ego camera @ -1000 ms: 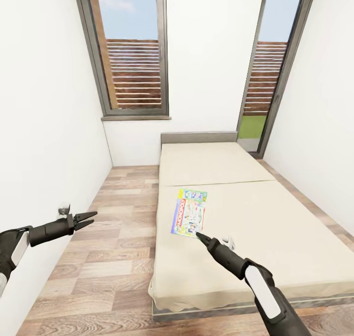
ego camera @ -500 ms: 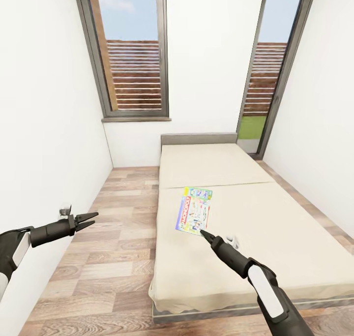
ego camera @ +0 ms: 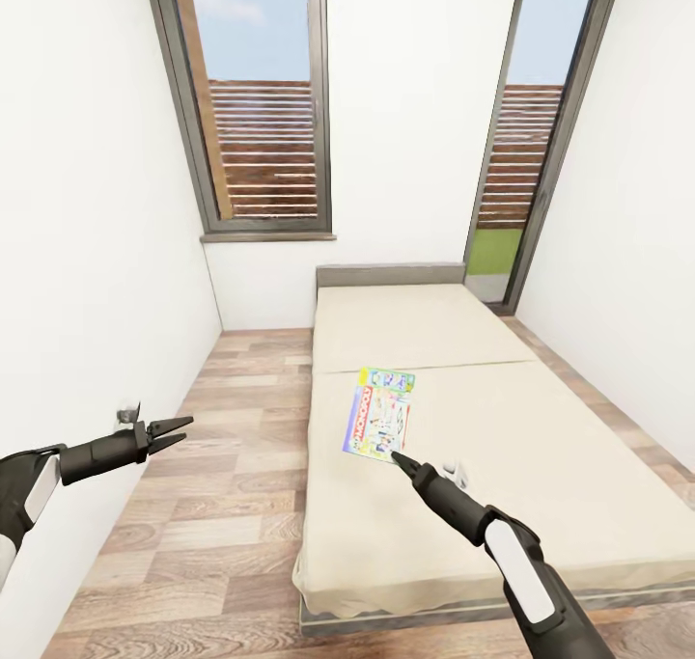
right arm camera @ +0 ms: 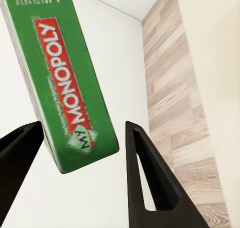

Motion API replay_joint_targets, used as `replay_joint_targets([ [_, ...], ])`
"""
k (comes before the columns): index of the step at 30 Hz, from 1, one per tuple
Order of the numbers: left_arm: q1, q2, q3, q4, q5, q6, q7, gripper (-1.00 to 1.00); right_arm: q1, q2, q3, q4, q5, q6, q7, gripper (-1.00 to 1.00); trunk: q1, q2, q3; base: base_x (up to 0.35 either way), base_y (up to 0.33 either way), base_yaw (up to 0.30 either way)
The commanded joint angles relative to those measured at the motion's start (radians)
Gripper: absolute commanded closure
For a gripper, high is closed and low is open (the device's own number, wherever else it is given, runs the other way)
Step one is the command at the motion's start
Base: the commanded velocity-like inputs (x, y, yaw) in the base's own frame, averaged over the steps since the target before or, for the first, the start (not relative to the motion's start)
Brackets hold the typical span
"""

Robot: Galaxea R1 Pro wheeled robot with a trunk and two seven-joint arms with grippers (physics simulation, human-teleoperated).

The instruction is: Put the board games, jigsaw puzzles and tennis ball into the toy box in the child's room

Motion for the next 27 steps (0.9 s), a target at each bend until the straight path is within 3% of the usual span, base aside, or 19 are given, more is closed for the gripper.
replay_joint_targets([
  [1, -0.001, 0.0, 0.0, 0.0, 0.002, 0.01, -0.002, -1.0, -0.001, -0.002, 0.001, 0.0, -0.004, 0.004, 0.0, 1.0, -0.004, 0.007, 0.002, 0.0, 0.0, 0.0],
  [4, 0.0, 0.0, 0.0, 0.006, 0.002, 0.01, 0.001, -1.0, -0.001, -0.001, 0.001, 0.0, -0.004, 0.004, -0.001, 1.0, -0.015, 0.028, 0.012, 0.0, 0.0, 0.0],
  [14, 0.001, -0.002, 0.0, 0.024, 0.002, 0.01, 0.105, -1.0, -0.003, -0.003, 0.002, 0.001, -0.006, 0.004, -0.001, 1.0, -0.054, 0.098, 0.043, 0.0, 0.0, 0.007],
  [27, 0.001, 0.0, -0.001, 0.026, 0.001, 0.012, 0.111, -1.0, -0.003, -0.001, 0.002, 0.001, -0.005, 0.003, -0.002, 1.0, -0.104, 0.189, 0.086, 0.0, 0.0, 0.168],
])
